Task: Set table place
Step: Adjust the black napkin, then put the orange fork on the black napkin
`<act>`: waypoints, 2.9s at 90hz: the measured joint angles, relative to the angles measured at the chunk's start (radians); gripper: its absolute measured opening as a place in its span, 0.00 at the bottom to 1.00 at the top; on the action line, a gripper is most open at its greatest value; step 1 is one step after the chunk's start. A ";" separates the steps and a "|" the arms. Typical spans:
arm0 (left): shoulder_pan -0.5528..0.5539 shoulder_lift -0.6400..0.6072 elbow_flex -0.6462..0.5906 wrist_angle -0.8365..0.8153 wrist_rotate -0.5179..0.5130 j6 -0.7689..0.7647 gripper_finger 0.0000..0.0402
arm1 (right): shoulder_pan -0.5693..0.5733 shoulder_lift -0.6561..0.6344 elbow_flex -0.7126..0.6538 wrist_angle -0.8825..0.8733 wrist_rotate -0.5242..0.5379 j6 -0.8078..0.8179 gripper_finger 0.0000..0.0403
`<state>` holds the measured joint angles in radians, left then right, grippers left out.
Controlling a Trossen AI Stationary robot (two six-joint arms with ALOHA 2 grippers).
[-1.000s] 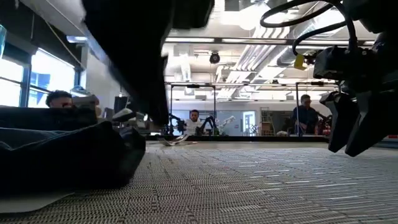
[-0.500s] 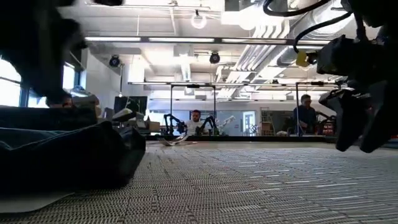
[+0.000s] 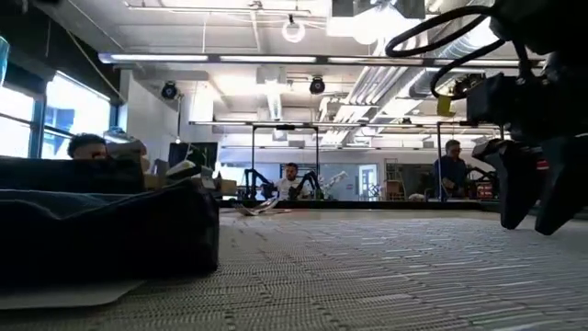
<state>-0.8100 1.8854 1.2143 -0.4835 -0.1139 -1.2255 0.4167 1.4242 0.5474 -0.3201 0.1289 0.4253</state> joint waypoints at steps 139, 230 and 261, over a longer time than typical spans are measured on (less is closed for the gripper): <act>0.070 0.000 -0.077 -0.211 -0.102 0.197 0.33 | 0.132 -0.112 -0.008 0.040 -0.104 0.405 0.48; 0.502 -0.143 0.304 -0.617 -0.417 0.376 0.42 | 0.056 -0.208 -0.007 0.033 0.271 0.265 0.48; 0.957 0.001 0.305 -0.370 -0.170 0.664 0.47 | 0.050 -0.045 -0.007 0.109 0.417 0.210 0.48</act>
<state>0.1473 1.8861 1.5192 -0.8536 -0.2841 -0.5614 0.4668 1.3795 0.5400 -0.2108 0.5455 0.6354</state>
